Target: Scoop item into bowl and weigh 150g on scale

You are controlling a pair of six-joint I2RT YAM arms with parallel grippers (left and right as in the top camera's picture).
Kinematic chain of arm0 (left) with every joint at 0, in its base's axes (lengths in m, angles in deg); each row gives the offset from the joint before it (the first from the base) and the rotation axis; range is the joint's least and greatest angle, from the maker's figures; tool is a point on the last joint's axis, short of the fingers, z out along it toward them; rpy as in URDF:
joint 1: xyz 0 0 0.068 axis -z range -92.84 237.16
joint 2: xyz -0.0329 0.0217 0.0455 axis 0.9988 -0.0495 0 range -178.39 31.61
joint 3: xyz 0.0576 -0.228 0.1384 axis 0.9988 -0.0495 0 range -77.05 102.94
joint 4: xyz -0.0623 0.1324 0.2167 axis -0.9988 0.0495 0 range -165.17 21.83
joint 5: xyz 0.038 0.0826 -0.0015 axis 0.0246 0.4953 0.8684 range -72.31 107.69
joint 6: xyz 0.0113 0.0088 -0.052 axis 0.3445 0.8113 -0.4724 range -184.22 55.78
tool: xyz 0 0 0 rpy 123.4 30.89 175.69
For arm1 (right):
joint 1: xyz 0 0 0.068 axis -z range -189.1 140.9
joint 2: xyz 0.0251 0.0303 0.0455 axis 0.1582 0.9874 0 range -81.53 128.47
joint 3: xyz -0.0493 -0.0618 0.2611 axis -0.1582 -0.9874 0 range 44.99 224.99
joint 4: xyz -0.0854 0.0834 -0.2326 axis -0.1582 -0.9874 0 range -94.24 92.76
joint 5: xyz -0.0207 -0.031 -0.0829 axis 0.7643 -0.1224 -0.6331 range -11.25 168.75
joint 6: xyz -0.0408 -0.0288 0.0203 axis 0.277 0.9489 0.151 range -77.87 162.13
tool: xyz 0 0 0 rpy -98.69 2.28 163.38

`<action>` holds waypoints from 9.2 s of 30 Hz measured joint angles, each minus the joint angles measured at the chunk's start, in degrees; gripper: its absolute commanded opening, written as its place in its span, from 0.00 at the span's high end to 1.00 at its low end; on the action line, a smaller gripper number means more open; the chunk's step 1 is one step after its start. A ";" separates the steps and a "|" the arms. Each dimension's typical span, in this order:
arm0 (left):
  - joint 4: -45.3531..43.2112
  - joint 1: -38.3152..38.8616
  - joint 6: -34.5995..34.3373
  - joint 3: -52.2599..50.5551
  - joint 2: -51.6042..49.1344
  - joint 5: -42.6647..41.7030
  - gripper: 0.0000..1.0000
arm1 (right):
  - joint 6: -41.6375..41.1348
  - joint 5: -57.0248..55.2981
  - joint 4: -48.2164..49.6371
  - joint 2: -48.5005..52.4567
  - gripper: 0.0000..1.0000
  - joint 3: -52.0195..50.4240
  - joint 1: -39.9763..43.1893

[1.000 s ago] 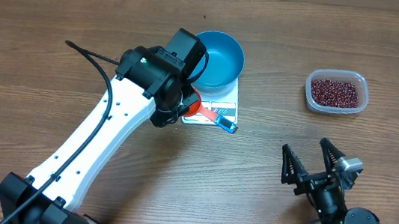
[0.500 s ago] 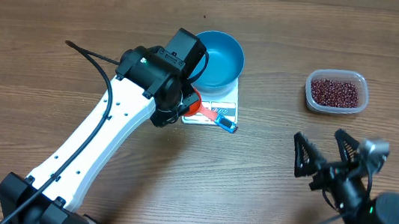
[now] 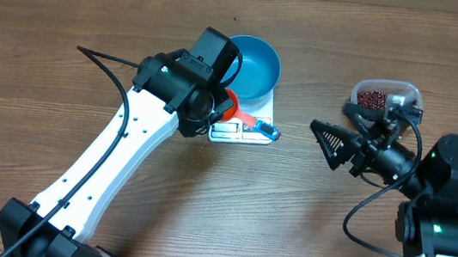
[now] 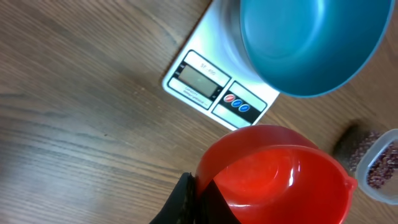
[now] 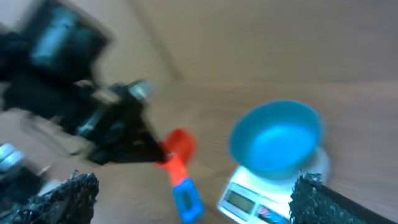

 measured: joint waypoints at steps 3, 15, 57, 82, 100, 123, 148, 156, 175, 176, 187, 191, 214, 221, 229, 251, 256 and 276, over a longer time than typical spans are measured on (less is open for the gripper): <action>-1.84 0.00 -0.33 0.00 0.00 -0.09 0.96 | -3.13 6.82 4.50 2.12 0.00 0.13 -0.02; -8.20 0.00 -5.84 0.00 0.00 -4.61 0.96 | -21.97 12.70 5.07 5.38 0.00 0.13 -0.04; -12.59 4.66 -12.92 0.00 -1.49 -9.94 0.96 | -28.98 4.39 7.02 14.12 0.20 0.15 -6.47; -12.13 6.01 -18.34 0.00 -1.49 -10.54 0.96 | -28.96 3.74 6.99 14.12 0.53 0.15 -6.47; -10.40 6.75 -22.53 0.00 -1.49 -10.58 0.96 | -28.98 3.56 6.99 14.12 0.59 0.15 -6.47; -11.54 6.86 -23.23 0.00 -1.49 -10.58 0.96 | -29.00 3.56 6.99 14.12 0.61 0.15 -6.47; -11.72 7.50 -23.26 0.00 -1.51 -10.58 0.96 | -28.96 3.34 6.97 14.12 0.84 0.15 -6.47; -11.74 7.50 -23.26 0.00 -1.49 -10.80 0.96 | -28.94 3.13 6.97 14.12 0.93 0.15 -6.47; -11.67 7.50 -23.63 0.00 -1.49 -10.80 0.01 | -28.76 2.51 6.62 14.12 0.96 0.15 -6.47; -11.54 7.50 -23.63 0.00 -1.51 -10.80 0.00 | -28.76 2.49 6.29 14.12 0.96 0.15 -6.47; -9.29 7.50 -23.61 0.00 -1.51 -10.80 0.00 | -26.34 -3.50 -1.88 14.12 0.96 0.15 -6.47; -8.72 7.50 -23.30 0.00 -1.51 -10.80 0.00 | -25.20 -7.45 -5.42 14.12 0.96 0.15 -6.47; -5.14 7.48 -5.81 0.00 -1.51 -2.69 0.00 | -18.82 -29.99 -32.72 13.92 0.96 9.53 -6.45; -4.42 7.45 6.36 0.00 -1.49 0.09 0.62 | -18.25 -35.60 -36.83 13.84 0.96 10.67 -6.47; -5.40 7.45 25.94 0.00 -1.51 1.60 0.96 | -18.32 -36.70 -37.05 13.81 0.96 10.82 -6.47; -11.63 7.45 61.20 -1.53 -1.49 1.75 0.96 | -18.32 -36.22 -36.06 13.62 0.96 10.88 -6.47; -16.83 7.45 62.62 -6.86 -1.55 1.75 0.96 | -18.32 -35.89 -36.02 13.62 0.96 10.88 -6.47; -36.98 7.45 67.06 -23.37 -1.66 1.75 0.96 | -18.34 -35.80 -35.52 13.62 0.96 10.88 -6.47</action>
